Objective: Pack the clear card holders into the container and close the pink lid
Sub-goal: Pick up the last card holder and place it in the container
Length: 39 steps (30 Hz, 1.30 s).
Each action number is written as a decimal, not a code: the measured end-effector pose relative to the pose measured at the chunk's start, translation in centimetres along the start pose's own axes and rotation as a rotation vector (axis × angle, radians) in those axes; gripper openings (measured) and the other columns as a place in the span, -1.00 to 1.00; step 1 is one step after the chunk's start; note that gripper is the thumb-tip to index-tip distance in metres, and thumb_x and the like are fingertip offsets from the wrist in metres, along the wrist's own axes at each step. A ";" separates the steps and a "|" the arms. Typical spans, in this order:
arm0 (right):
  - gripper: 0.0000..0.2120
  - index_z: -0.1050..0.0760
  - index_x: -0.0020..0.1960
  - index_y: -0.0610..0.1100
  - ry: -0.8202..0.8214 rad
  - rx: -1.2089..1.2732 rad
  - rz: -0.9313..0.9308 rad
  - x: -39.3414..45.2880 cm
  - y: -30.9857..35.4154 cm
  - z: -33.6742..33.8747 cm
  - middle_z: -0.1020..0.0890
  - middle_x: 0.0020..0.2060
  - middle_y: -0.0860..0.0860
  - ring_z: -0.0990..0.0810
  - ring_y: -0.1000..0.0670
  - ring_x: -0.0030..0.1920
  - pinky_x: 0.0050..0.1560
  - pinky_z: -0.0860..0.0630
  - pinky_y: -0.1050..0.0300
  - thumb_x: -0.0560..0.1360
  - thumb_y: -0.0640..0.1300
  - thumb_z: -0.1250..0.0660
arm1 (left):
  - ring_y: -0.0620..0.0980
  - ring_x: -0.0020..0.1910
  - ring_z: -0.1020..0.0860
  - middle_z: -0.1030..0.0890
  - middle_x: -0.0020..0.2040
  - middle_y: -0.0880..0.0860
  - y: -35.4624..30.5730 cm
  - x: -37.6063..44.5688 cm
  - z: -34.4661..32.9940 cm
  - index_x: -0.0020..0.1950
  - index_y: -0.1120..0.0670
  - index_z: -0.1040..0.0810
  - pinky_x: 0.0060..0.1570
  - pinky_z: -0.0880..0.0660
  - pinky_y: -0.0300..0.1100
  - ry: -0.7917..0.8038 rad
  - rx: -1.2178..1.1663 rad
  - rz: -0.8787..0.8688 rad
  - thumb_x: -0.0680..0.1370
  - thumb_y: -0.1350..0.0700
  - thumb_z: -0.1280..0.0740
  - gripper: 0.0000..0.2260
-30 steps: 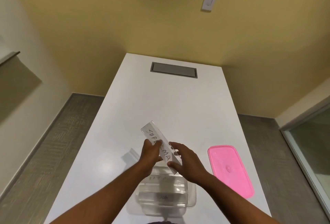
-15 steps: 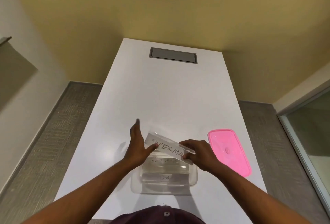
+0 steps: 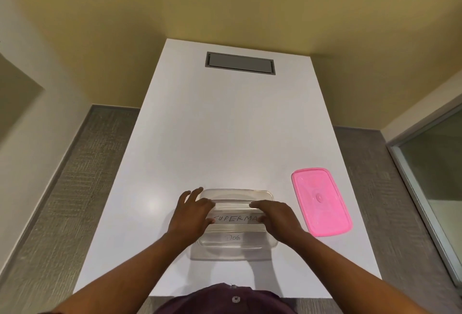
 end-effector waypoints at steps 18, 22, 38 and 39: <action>-0.56 -0.60 0.23 0.00 0.062 -0.277 0.078 2.7 -1.6 -4.1 -0.71 0.11 0.01 -0.71 -0.14 -0.04 -0.21 -0.62 0.02 0.40 -0.31 -0.41 | 0.05 0.11 -0.56 -0.66 0.02 -0.05 -1.1 2.1 -1.3 0.26 -0.06 -0.50 0.48 0.21 0.33 0.290 0.193 0.197 0.54 0.16 -0.30 -0.69; -0.68 -0.58 0.08 -0.08 0.117 -0.386 -0.014 3.0 -1.0 -4.3 -0.64 -0.12 -0.02 -0.65 -0.16 -0.18 -0.36 -0.52 0.02 0.39 -0.35 -0.32 | 0.07 0.12 -0.55 -0.62 0.06 -0.02 -1.6 2.2 -1.1 0.29 0.01 -0.48 0.49 0.16 0.36 0.285 0.226 0.177 0.46 0.32 -0.22 -0.56; -0.59 -0.50 -0.24 -0.09 -0.001 -0.410 -0.027 2.6 -0.8 -3.9 -0.50 -0.37 0.00 -0.52 -0.10 -0.41 -0.53 -0.15 0.14 0.08 -0.46 -0.52 | 0.05 0.01 -0.62 -0.64 -0.02 -0.11 0.4 0.8 -2.7 0.04 -0.07 -0.62 0.35 -0.35 0.30 0.179 0.172 0.100 0.29 0.22 -0.50 -0.63; -0.59 -0.49 -0.25 -0.09 -0.005 -0.417 -0.036 2.7 -0.6 -3.9 -0.49 -0.38 0.00 -0.52 -0.09 -0.43 -0.54 -0.15 0.14 0.06 -0.46 -0.53 | 0.06 0.01 -0.62 -0.64 -0.03 -0.10 0.4 0.8 -2.7 0.04 -0.06 -0.63 0.34 -0.37 0.28 0.178 0.168 0.104 0.28 0.23 -0.50 -0.62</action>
Point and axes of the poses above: each hand's wrist, its own x-axis towards the middle knuckle, its own z-axis out of the back of the hand, y = z × x, the point moved 2 cm from there along x, towards the middle knuckle
